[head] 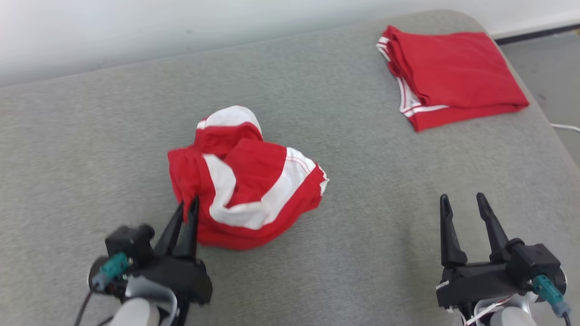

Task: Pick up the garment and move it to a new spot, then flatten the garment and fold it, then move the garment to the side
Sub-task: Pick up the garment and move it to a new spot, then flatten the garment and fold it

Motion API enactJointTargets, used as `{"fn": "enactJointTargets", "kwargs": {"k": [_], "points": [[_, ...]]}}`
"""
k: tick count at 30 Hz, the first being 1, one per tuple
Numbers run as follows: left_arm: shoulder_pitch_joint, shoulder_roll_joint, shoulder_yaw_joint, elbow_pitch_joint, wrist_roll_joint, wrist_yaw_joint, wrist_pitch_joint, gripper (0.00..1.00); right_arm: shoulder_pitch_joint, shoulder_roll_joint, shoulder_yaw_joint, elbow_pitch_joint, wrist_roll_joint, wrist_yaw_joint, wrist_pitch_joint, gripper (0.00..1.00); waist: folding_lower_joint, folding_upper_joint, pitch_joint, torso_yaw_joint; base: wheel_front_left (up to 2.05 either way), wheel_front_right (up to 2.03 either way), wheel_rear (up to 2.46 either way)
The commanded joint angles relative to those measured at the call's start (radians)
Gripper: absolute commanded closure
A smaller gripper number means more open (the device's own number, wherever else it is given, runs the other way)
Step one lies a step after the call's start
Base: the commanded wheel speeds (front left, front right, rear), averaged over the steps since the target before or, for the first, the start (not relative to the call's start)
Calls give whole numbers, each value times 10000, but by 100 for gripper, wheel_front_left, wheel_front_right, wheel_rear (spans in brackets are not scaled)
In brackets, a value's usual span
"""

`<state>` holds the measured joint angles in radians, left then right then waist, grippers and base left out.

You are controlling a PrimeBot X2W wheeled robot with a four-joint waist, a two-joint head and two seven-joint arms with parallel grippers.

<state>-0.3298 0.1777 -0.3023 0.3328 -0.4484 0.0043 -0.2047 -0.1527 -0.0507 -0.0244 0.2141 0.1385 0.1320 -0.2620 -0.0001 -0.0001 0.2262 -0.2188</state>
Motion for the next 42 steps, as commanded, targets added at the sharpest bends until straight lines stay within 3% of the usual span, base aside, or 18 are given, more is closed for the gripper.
{"fn": "enactJointTargets", "kwargs": {"k": [1, 2, 3, 13, 25, 42], "points": [[184, 7, 5, -46, -50, 34, -111, 70, 146, 4, 24, 31, -66, -30, -32, 0, 1, 1, -228, 358, 0, 0, 0], [301, 7, -28, -64, 15, 44, -181, 13, 166, 4, 25, 48, -95, -30, -25, 0, 1, 1, -285, 452, 0, 0, 0], [389, 0, -20, -94, 53, 69, -248, 0, 189, 4, 50, 67, -101, -30, -23, 0, 1, 1, -348, 538, 0, 0, 0], [833, 303, 353, -854, 587, 277, -585, 0, 457, -130, 171, 86, -176, -30, 21, 0, 1, 1, -1102, 1267, 0, 0, 0], [2185, 944, 1538, -2180, 1001, 451, -599, 0, 796, -227, 340, -186, -64, -30, 253, 0, 1, 1, -1525, 1724, 0, 0, 0], [3808, 469, 2886, -2874, 1396, 147, -594, 0, 1373, -241, 461, -309, 124, -30, 509, 0, 1, 1, -1663, 2144, 0, 0, 0]]}}
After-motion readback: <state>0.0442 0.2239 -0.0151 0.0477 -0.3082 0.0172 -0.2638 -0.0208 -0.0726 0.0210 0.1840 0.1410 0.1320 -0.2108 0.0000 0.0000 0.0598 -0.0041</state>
